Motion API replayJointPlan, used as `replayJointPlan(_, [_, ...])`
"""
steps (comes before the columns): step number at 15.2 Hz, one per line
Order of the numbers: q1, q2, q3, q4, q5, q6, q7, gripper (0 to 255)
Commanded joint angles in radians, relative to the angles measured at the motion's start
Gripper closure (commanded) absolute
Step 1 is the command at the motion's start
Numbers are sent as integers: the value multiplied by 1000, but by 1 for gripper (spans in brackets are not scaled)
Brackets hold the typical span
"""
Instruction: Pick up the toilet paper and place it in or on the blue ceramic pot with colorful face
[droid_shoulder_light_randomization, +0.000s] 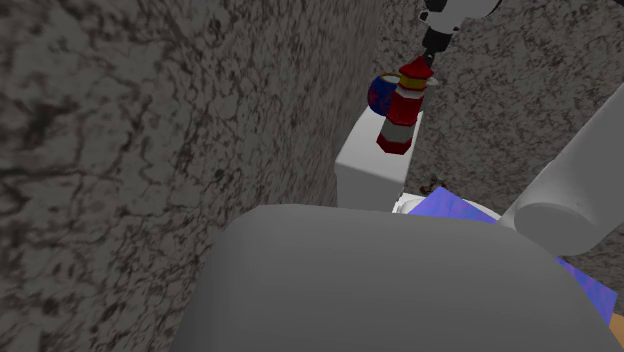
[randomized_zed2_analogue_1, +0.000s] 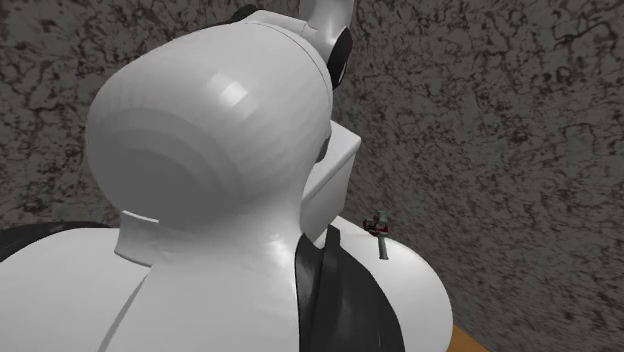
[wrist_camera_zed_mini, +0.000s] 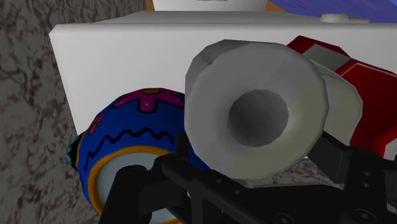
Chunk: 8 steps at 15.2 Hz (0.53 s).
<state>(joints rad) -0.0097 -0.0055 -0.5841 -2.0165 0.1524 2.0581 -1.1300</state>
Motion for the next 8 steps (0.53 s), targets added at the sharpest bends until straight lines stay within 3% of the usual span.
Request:
replayJointPlan(1, [0,-11,0,19,-9,-27,8,255])
replayJointPlan(8, [1,-32,2,92,-27,-116,29,255])
